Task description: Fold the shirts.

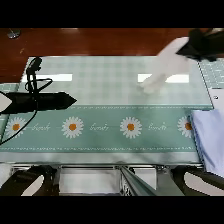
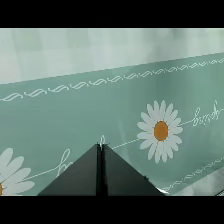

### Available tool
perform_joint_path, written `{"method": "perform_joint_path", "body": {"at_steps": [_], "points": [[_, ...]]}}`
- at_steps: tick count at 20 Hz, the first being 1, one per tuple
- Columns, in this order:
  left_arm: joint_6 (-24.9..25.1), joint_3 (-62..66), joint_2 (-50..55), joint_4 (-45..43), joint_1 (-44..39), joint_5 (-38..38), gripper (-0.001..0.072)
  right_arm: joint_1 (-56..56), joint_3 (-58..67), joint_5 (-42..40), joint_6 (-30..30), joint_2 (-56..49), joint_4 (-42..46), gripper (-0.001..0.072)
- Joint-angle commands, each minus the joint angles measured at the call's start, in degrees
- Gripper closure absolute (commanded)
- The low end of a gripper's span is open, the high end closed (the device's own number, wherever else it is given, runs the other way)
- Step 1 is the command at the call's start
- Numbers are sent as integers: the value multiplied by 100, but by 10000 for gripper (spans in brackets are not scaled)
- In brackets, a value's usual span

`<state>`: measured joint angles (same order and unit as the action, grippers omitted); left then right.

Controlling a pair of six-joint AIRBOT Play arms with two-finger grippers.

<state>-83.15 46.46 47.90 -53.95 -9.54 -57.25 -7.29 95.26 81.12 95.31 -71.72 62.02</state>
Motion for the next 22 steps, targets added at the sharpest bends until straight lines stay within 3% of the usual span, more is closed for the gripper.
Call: {"method": "perform_joint_path", "body": {"at_steps": [1,6,9,11,12,13,14,15,16,18,19,20,21,22], "points": [[-2,2,9,-2,-13,31,677,-905,114,1235,481,645,1178,689],[-2,2,15,0,-13,35,677,-2247,-1097,2087,841,1860,2625,689],[-2,2,15,-2,-13,33,677,-3228,-2319,2496,800,2841,4457,689],[-2,2,17,-2,-13,33,677,-4017,-3383,2269,560,3707,5195,689],[-2,2,17,-2,-13,33,677,-4321,-3893,2092,713,4085,5252,682],[0,2,17,-2,-13,33,677,-4555,-4437,1917,833,4404,5209,476],[0,2,17,-2,-13,26,677,-4642,-4854,1829,835,4531,5139,155],[4,2,17,-7,-11,28,676,-4647,-5095,1735,774,4496,4999,83],[111,15,17,-7,-11,79,676,-4647,-5108,1539,697,4330,4680,83],[568,247,61,-26,125,273,677,-4645,-4605,1075,466,3781,3707,90],[557,601,179,-24,315,282,677,-4645,-4138,841,442,3418,2966,189],[555,1060,348,-22,511,280,678,-4634,-3644,627,304,3056,1910,382],[555,1631,584,-22,675,258,678,-4461,-3121,302,-7,2675,520,622],[553,2352,887,-22,789,149,678,-4098,-2673,-85,-227,2347,-584,689]]}}
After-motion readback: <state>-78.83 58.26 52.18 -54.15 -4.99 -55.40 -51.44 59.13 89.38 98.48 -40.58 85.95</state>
